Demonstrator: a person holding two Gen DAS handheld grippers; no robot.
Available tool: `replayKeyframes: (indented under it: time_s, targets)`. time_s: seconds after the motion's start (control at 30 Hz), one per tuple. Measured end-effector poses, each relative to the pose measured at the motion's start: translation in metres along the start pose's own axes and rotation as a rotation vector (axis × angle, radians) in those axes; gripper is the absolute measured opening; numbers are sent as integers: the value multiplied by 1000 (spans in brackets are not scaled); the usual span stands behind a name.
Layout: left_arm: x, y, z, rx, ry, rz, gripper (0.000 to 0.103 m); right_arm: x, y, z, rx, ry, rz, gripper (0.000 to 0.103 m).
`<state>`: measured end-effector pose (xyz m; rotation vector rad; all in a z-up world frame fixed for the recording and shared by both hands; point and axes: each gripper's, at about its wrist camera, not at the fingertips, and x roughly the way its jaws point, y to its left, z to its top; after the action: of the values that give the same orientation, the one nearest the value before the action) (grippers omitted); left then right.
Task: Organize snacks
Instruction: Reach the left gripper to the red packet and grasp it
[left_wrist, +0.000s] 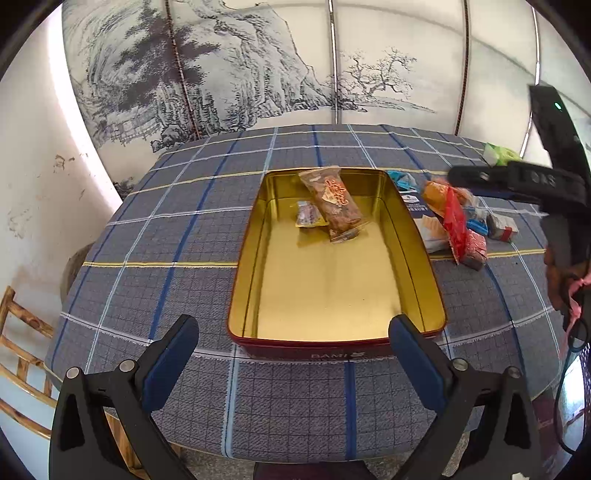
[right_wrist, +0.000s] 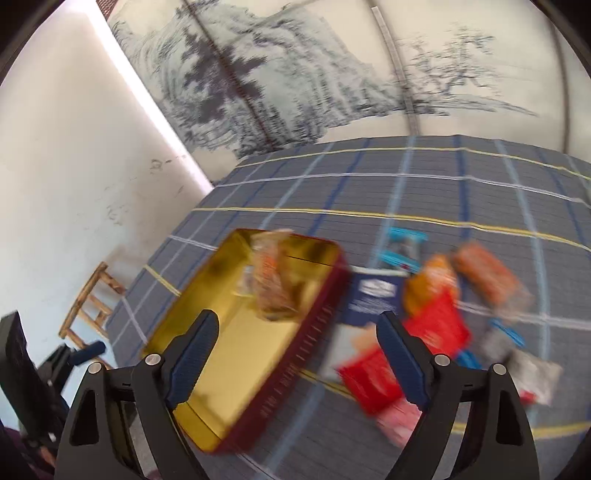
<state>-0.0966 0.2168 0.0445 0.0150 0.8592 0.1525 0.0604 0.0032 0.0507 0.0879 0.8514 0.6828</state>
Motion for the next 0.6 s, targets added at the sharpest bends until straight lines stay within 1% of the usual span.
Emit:
replayKeyframes:
  time_s: [0.17,0.3,0.33,0.47,0.6]
  targets:
    - [0,-15,1,43,4,-17,102,-35,-54,-33,35,-7,-198,93]
    - [-1,-35,4,100,33,-76,102,-57,-103,-60,88,3,-307,93]
    - [-1,-41,6,115,37,-87,102,-62,-114,-66,95,5,-347,93]
    - [-3,-66,14,188,37,-140,102,-73,-149,-83,134,6,-419,93]
    - [-3,-89,34,255,17,-197,102,-77,-168,-93,177,4,-409,93]
